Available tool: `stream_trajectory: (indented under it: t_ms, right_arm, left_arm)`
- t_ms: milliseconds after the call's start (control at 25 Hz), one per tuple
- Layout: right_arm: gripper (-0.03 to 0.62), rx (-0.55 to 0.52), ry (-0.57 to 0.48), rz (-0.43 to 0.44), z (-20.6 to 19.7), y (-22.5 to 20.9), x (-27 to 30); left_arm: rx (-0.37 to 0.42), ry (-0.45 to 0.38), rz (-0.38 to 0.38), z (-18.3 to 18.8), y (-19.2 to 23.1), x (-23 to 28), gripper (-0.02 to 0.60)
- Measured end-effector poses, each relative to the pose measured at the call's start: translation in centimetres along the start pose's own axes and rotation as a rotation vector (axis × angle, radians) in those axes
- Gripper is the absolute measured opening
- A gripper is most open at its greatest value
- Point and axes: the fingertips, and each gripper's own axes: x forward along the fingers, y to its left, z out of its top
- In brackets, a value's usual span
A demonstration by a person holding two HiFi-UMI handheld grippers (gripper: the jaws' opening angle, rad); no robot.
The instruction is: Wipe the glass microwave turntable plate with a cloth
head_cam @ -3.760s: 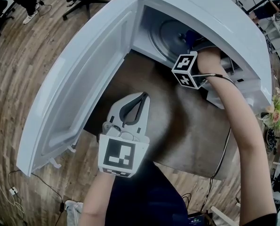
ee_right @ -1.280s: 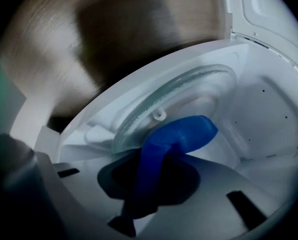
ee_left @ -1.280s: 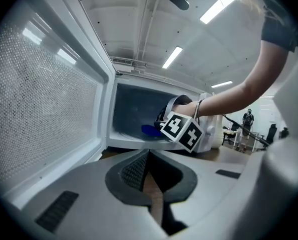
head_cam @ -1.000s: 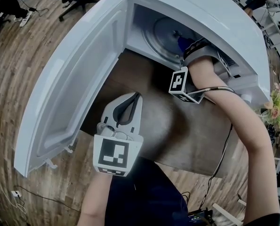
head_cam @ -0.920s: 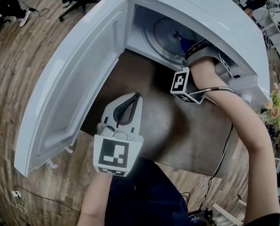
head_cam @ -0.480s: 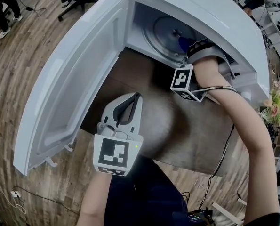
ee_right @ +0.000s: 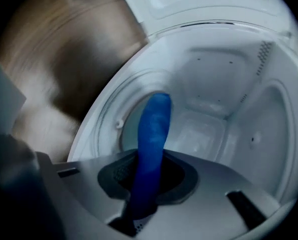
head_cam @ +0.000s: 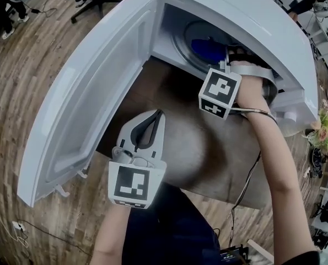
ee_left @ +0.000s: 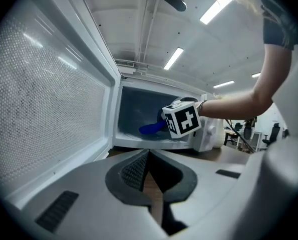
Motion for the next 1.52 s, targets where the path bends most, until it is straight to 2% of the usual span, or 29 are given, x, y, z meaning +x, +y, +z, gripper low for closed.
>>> stream_trajectory:
  t_ms: [160, 240, 320, 560, 880, 1160, 1280, 1440, 1520]
  right_arm:
    - [0.060, 0.288, -0.219, -0.041, 2.4, -2.4, -1.4]
    - [0.060, 0.350, -0.302, -0.059, 3.8, -3.1, -2.1]
    - [0.060, 0.348, -0.346, -0.087, 5.2, -3.5, -2.5]
    - [0.060, 0.269, -0.376, -0.056, 7.7, -2.1, -2.2]
    - [0.058, 0.084, -0.333, -0.093, 7.2, -1.0, -2.7]
    - [0.058, -0.068, -0.262, -0.128, 4.8, 1.0, -2.5]
    - [0.058, -0.140, -0.202, -0.144, 3.3, 1.7, -2.3]
    - [0.057, -0.244, -0.137, -0.207, 1.7, 2.1, -1.9]
    - [0.057, -0.307, -0.079, -0.191, 0.5, 2.9, -1.7]
  left_arm:
    - [-0.008, -0.003, 0.010, 0.2, 0.5, -0.3, 0.005]
    - [-0.006, 0.007, 0.015, 0.0, 0.8, -0.3, 0.005]
    - [-0.006, 0.014, 0.020, -0.1, 1.1, -0.3, 0.005]
    - [-0.008, 0.023, 0.023, -0.4, 1.4, -0.4, 0.005]
    - [-0.001, 0.032, 0.011, -0.6, 1.1, -0.3, 0.005]
    - [0.006, 0.035, -0.001, -0.5, 0.6, -0.1, 0.005]
    - [0.009, 0.035, -0.006, -0.5, 0.4, 0.1, 0.005]
    - [0.008, 0.036, -0.009, -0.5, 0.1, 0.3, 0.005]
    - [0.006, 0.036, -0.014, -0.5, -0.1, 0.4, 0.005]
